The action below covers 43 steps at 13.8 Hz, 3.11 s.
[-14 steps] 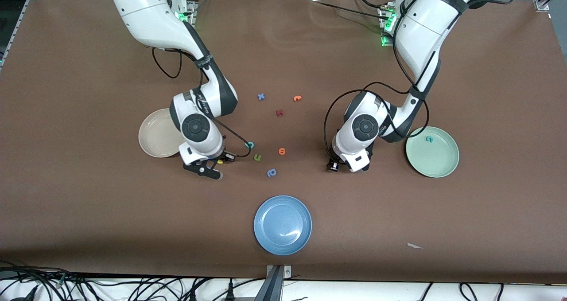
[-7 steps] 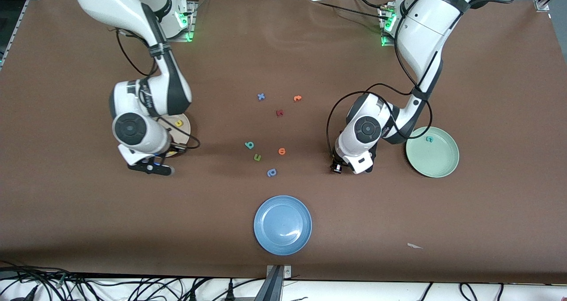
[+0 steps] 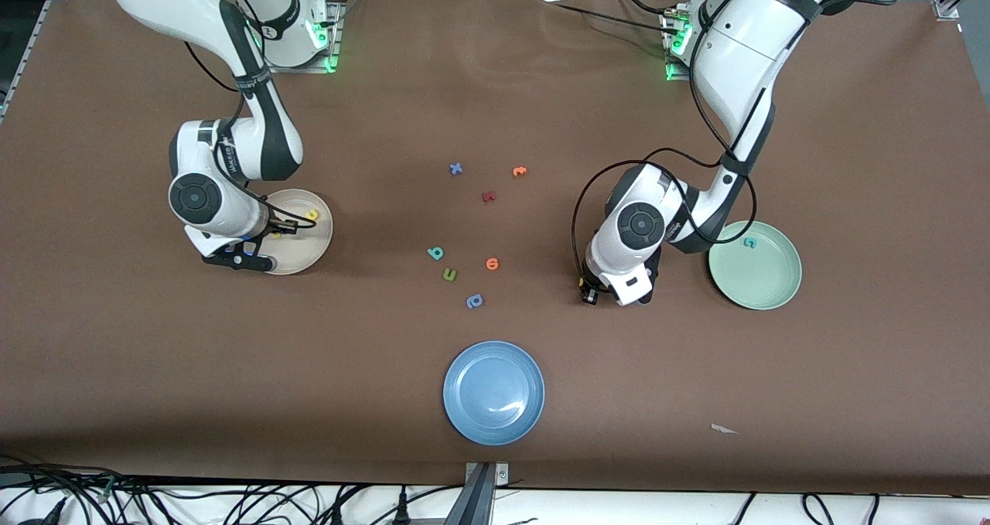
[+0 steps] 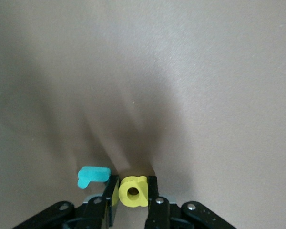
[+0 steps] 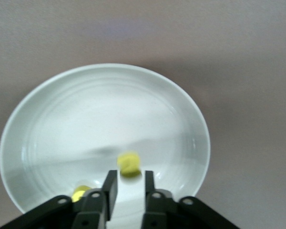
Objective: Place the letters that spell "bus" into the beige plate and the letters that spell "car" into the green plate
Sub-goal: 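Place the s on the cream plate while the left gripper grasps the yellow a, then release the yellow a in the green plate while the right gripper reaches the cyan a, then grasp the cyan piece with the left gripper while the right gripper grasps the cyan a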
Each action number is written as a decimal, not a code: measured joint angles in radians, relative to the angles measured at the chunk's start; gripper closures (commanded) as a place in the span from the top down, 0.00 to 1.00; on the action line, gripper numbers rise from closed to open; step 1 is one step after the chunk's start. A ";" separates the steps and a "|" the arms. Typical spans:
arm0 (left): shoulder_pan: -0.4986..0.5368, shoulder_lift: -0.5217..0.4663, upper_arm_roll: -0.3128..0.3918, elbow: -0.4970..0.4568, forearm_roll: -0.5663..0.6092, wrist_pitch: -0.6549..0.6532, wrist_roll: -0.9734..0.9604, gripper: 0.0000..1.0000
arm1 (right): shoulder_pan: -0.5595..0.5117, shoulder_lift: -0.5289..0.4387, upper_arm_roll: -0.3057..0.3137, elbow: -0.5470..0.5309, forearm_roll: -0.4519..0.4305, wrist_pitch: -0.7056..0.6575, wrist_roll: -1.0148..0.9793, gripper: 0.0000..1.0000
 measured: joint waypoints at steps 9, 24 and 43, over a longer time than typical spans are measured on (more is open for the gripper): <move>0.253 -0.127 -0.136 0.116 0.007 -0.383 0.370 0.00 | 0.045 -0.033 0.095 0.092 0.043 0.001 0.181 0.99; 0.673 -0.159 -0.188 -0.140 0.062 -0.492 1.281 0.41 | 0.210 0.322 0.243 0.440 0.047 0.117 0.924 0.66; 0.495 -0.164 -0.422 -0.130 0.100 -0.256 0.771 1.00 | 0.218 0.341 0.256 0.440 0.046 0.122 0.925 0.26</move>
